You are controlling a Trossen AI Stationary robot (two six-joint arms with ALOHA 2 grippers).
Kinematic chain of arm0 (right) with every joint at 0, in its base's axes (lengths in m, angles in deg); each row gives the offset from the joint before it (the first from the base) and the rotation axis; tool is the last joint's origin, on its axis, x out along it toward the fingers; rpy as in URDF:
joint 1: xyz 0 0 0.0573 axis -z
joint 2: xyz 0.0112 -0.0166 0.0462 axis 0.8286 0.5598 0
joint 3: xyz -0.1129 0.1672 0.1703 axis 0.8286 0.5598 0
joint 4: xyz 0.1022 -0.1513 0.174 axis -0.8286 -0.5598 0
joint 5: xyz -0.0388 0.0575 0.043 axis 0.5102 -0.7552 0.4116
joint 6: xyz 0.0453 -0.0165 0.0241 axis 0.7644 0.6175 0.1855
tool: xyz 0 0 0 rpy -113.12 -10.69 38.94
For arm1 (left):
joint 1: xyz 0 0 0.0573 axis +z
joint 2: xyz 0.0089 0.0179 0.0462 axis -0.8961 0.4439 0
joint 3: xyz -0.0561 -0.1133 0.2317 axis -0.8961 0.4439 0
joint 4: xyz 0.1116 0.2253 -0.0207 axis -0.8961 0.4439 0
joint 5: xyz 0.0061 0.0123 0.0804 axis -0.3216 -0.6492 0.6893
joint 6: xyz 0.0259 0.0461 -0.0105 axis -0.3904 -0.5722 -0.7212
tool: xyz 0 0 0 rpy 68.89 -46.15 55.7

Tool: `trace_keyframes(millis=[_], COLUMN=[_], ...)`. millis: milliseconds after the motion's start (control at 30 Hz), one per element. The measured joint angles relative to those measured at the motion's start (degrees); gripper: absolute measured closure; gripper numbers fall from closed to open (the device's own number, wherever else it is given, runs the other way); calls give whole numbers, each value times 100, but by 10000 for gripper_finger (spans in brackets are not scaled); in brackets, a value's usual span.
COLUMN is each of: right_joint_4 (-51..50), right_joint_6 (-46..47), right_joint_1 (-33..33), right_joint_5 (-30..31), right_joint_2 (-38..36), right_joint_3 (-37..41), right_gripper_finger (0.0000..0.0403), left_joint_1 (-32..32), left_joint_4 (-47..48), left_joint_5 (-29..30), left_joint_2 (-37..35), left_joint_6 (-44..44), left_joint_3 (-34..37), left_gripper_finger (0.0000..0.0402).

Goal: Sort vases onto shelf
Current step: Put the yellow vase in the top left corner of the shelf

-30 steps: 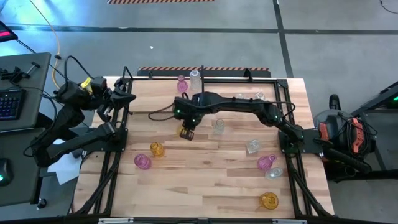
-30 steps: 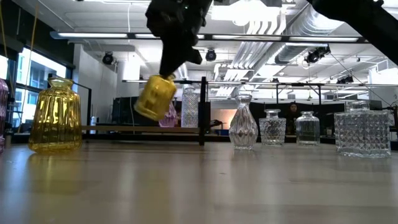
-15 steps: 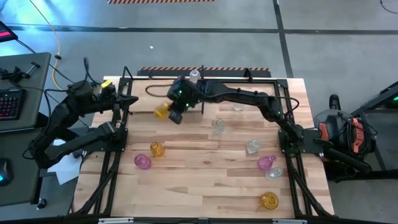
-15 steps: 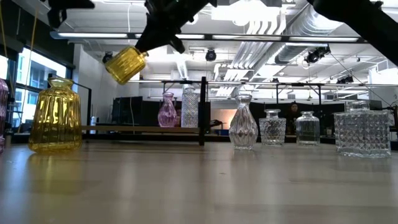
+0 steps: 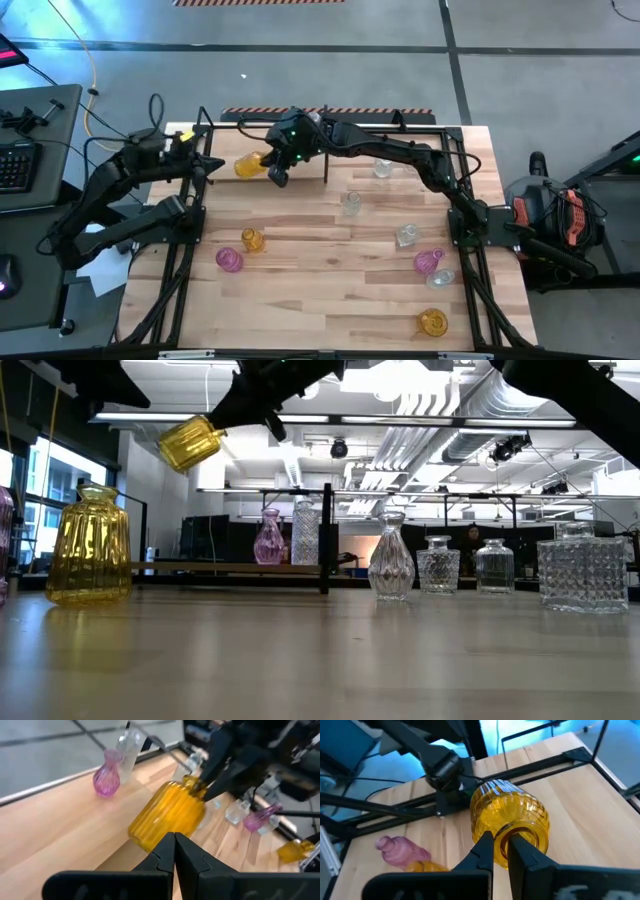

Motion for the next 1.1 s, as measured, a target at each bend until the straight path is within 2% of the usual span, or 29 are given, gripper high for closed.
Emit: trace_keyframes(millis=[233,533,767,1000,1100], right_joint_4=[-693,-791,-878,-980,-980], right_joint_6=[-245,-493,-675,-837,-841], right_joint_1=[138,317,425,565,578], right_joint_5=[8,-44,-121,-43,-63], right_joint_2=[4,4,20,16,15], right_joint_3=[0,0,11,34,146], right_gripper_finger=[402,402,402,402,402], left_joint_1=[0,-2,-181,-249,-256], left_joint_4=[-22,-833,-1010,-1885,-1913], left_joint_5=[0,-149,-256,-140,-149], left_joint_2=[937,2095,3089,3550,3722], left_joint_6=[-358,-598,-732,-468,-474], left_joint_3=[2,4,4,17,17], left_gripper_finger=[401,401,401,402,402])
